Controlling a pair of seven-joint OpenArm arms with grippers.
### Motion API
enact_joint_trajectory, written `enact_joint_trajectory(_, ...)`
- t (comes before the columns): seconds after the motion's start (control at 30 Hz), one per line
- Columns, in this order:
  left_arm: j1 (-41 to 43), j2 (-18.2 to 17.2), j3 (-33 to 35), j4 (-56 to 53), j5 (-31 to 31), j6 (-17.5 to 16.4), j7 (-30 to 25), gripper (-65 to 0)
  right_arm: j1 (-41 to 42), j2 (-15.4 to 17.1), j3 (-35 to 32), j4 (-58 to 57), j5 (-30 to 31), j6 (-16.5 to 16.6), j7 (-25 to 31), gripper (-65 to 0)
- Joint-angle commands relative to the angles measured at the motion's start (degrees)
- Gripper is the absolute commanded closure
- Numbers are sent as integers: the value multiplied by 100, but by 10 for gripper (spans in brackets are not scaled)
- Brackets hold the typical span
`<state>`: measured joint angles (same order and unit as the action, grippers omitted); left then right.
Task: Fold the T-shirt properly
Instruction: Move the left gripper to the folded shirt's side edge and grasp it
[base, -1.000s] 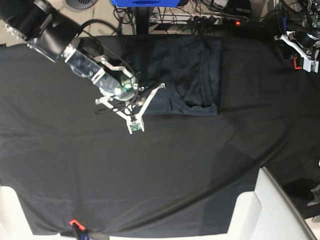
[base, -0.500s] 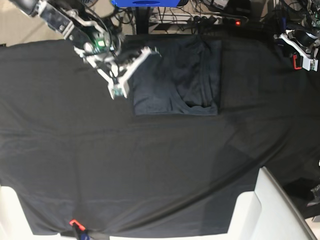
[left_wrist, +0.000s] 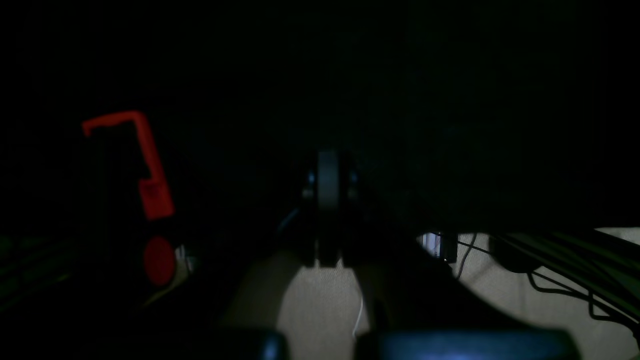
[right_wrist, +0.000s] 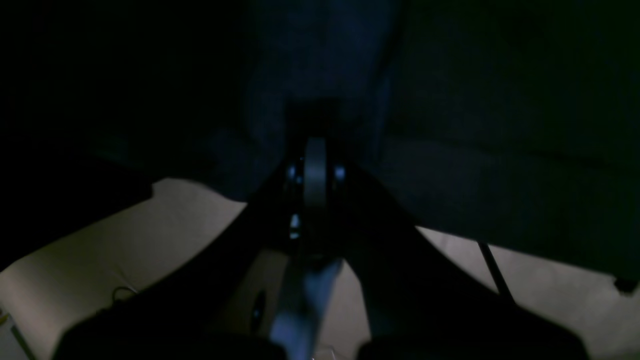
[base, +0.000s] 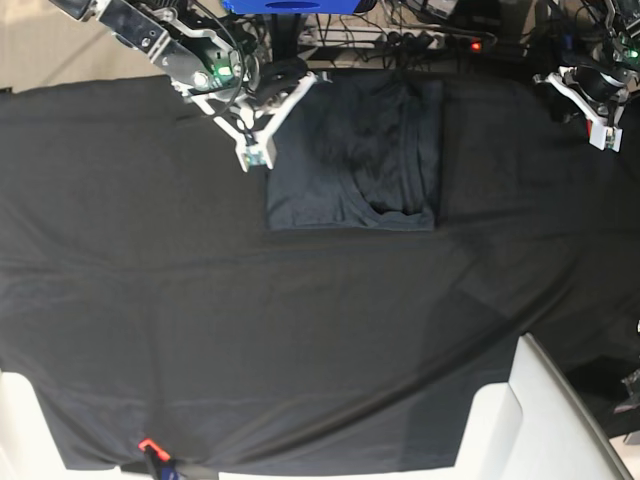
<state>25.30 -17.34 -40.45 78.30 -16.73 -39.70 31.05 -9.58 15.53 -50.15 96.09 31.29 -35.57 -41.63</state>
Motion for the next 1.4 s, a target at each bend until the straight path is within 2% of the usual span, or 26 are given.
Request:
enact_joint_trajectory(0.0,-2,-90,23,104,-54,-30,-85,0,31,-45,0,13,5,10,53,-17)
enact_joint_trajectory(0.17,-82,-72,58,121,-54,-30,-76,0,22,-28,0,-198,5,10,273,-17)
enact_joint_trajectory(0.47,-38,86,198,965,-125,-30,-23,0,-198,166,105,698,14,1,317,-20)
enact_joint_trajectory(0.53,-38,112,313,1229,-142,-30,205,0,-277,210,334,786,14,1,317,-20)
enact_joint_trajectory(0.6,-99,121,409,1379,-415,-30,574,0,-321,236,597,857,14,1,317,-21)
enact_joint_trajectory(0.73,-372,95,436,1291,-1619,-30,847,0,-426,245,1248,857,14,1,281,-21)
enact_joint_trajectory(0.77,-398,95,445,1255,-1944,-30,882,-69,-461,245,1441,848,14,1,281,-21)
enact_joint_trajectory(0.9,-521,-2,471,904,-3096,-30,1207,-413,-646,245,2048,839,14,19,281,-23)
enact_joint_trajectory(1.0,-785,-11,700,517,-3184,-30,1515,-606,-672,245,2162,777,5,28,281,-23)
enact_joint_trajectory(1.03,-838,16,787,385,-3184,-30,1541,-650,-672,245,2154,725,5,28,281,-23)
enact_joint_trajectory(1.37,-890,315,1605,69,-3184,-30,1533,-650,-672,245,2127,426,5,36,317,-23)
